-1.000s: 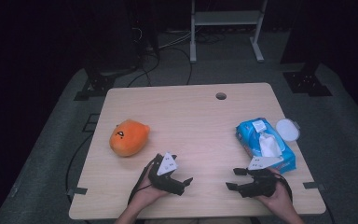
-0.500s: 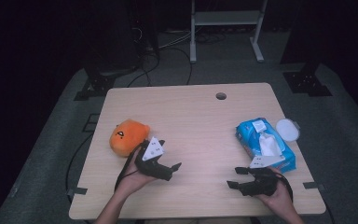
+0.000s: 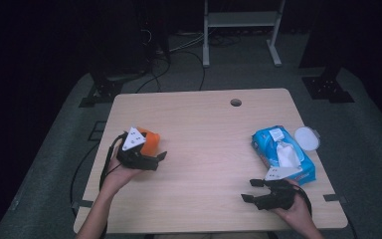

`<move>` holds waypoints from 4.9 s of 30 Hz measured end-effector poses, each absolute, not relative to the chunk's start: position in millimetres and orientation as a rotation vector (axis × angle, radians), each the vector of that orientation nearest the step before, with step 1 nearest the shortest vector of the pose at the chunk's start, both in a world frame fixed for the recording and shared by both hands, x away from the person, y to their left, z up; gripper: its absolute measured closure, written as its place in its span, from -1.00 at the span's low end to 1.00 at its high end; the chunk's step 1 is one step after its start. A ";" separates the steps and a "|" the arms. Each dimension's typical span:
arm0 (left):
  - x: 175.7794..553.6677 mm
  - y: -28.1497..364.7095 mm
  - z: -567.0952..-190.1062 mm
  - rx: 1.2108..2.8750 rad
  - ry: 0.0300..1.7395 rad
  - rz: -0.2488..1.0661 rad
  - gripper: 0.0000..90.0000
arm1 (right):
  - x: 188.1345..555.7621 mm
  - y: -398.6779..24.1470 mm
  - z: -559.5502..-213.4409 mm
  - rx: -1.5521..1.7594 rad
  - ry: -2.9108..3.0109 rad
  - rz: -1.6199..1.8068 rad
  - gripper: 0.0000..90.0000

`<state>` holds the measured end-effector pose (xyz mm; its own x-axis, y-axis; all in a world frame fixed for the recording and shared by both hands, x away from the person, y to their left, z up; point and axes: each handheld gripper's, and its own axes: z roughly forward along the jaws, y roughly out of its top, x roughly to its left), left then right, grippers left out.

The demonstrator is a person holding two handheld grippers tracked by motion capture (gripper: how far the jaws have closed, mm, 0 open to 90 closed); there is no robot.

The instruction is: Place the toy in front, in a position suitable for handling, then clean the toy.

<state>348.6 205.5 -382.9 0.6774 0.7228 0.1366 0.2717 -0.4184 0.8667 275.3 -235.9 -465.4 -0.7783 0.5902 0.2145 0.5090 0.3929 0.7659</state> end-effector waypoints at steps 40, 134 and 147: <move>386.9 273.3 -430.2 1.930 1.130 0.555 -0.65 | 274.2 -235.5 -466.1 0.987 2.553 1.323 -0.33; 312.0 110.1 -428.8 2.072 0.355 0.204 -0.49 | 333.3 -332.8 -414.8 1.157 2.110 1.098 -0.12; 313.0 112.6 -431.4 2.069 0.383 0.198 -0.54 | 330.2 -330.7 -426.9 1.193 2.093 1.059 0.47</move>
<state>313.0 112.6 -431.4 0.9370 0.3490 -0.0157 0.1885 -0.4671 0.8639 330.2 -330.7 -426.9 -0.4879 0.8716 -0.0464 0.4790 0.3119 0.8205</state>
